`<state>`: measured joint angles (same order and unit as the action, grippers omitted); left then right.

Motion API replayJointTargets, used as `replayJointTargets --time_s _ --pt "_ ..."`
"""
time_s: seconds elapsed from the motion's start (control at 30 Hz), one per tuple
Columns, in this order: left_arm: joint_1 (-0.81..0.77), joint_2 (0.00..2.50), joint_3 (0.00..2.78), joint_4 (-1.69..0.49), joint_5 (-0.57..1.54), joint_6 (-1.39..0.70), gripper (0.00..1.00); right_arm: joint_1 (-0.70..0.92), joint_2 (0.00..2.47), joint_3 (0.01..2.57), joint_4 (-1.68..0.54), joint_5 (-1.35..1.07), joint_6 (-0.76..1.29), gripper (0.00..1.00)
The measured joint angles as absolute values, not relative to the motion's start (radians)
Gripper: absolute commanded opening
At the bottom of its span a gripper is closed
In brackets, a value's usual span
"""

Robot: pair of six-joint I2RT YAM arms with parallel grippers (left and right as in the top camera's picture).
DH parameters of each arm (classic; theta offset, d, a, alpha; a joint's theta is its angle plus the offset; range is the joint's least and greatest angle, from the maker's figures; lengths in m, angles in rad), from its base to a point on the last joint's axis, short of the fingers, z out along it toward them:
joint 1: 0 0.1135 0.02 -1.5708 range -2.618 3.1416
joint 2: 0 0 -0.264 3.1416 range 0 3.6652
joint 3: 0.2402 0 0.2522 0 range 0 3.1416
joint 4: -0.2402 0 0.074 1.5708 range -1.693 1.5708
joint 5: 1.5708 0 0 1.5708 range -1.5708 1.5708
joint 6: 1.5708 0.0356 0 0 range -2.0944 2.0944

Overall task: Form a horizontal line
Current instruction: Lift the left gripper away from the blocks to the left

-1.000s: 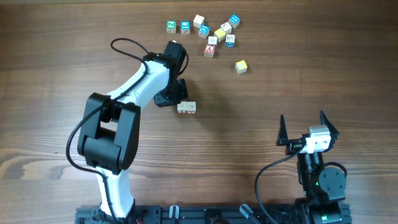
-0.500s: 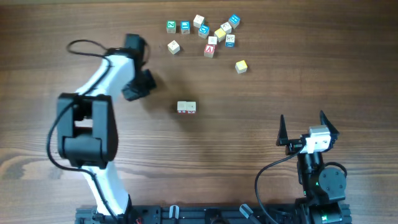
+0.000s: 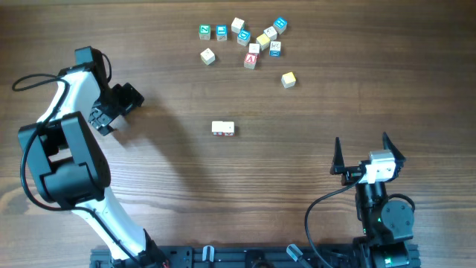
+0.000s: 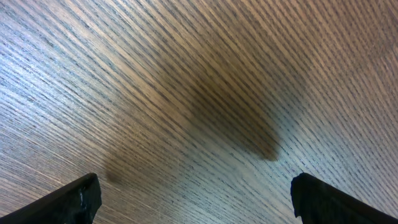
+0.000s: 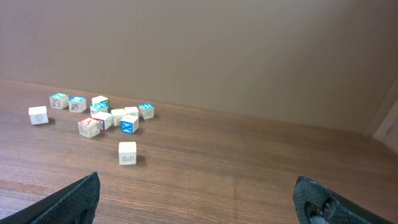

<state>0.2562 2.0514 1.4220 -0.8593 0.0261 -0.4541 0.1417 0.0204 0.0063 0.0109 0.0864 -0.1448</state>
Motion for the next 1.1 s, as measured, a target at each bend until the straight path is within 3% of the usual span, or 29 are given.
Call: replayJointTargets --time_s 1.1 --pt "0.257 2.051 1.422 -0.859 0.028 -0.454 1.00 0.142 0.020 0.006 0.011 0.086 -0.145 1.00"
